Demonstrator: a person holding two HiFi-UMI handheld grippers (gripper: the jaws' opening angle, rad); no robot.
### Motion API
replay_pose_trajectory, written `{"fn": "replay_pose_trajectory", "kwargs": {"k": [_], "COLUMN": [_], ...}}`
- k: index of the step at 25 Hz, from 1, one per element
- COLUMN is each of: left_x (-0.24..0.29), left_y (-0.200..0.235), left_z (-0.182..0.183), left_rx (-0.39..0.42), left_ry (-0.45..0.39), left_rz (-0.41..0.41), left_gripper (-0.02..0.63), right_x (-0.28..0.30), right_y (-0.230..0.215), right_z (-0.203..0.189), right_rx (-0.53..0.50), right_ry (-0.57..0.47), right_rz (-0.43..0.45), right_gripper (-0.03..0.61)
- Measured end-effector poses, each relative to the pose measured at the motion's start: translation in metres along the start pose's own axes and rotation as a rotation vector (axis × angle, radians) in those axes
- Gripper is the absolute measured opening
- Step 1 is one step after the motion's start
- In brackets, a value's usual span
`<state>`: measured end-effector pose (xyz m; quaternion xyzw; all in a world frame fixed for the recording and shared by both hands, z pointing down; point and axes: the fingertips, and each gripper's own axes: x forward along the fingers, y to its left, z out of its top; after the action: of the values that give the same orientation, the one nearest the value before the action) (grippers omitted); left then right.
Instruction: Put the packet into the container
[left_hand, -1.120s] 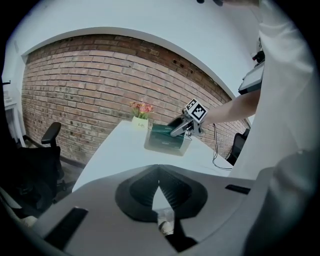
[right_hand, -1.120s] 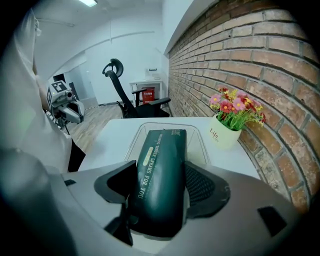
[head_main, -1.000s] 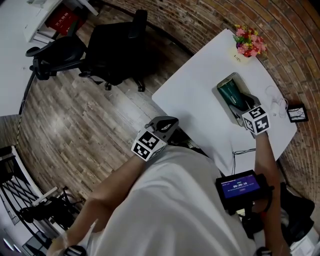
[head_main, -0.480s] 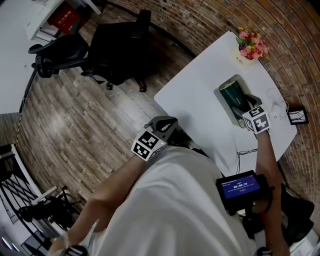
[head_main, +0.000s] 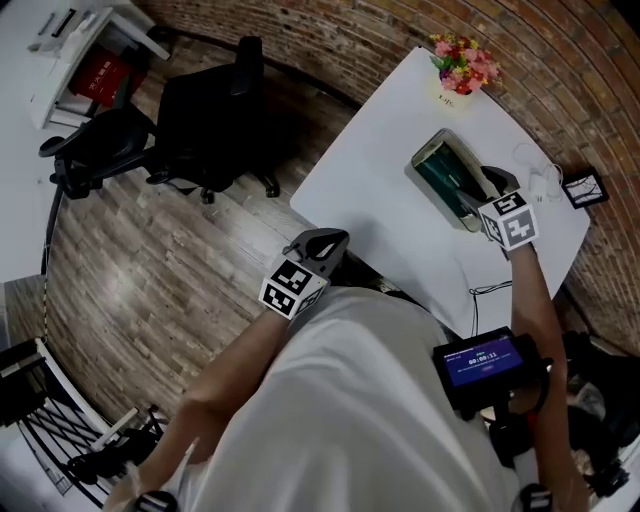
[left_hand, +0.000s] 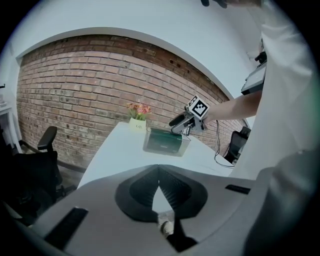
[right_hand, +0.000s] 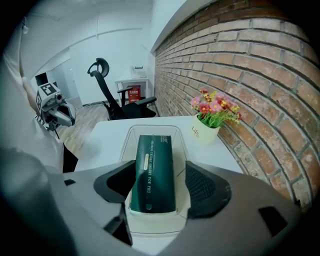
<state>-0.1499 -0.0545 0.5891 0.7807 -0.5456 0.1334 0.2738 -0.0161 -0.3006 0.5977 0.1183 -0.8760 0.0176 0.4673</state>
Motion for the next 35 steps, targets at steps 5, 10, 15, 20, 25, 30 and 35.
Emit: {"fn": "replay_pose_trajectory", "kwargs": {"k": [5, 10, 15, 20, 25, 30, 35], "left_x": [0.016, 0.032, 0.047, 0.058, 0.069, 0.081, 0.086], "left_y": [-0.009, -0.017, -0.025, -0.032, -0.046, -0.061, -0.081], "left_z": [0.011, 0.028, 0.045, 0.061, 0.079, 0.092, 0.098], "left_rx": [0.045, 0.16, 0.221, 0.276, 0.336, 0.364, 0.361], "left_ry": [0.014, 0.024, 0.012, 0.017, 0.003, -0.007, -0.01], "left_rz": [-0.051, -0.119, -0.163, -0.215, -0.267, -0.313, -0.364], "left_gripper": [0.011, 0.011, 0.011, 0.011, 0.011, 0.011, 0.011], "right_x": [-0.026, -0.053, -0.074, -0.099, -0.126, -0.147, -0.155], "right_y": [-0.011, 0.001, 0.015, 0.017, 0.018, 0.03, 0.051], "right_z": [0.002, 0.003, 0.004, 0.003, -0.001, -0.007, -0.024], "right_rx": [0.118, 0.189, 0.215, 0.283, 0.389, 0.487, 0.519], "right_ry": [-0.11, -0.215, -0.295, -0.378, -0.501, -0.635, -0.651], "right_rz": [-0.042, -0.043, -0.053, -0.106, -0.124, -0.108, -0.119], "right_gripper": [0.311, 0.267, 0.22, 0.105, 0.032, 0.012, 0.012]}}
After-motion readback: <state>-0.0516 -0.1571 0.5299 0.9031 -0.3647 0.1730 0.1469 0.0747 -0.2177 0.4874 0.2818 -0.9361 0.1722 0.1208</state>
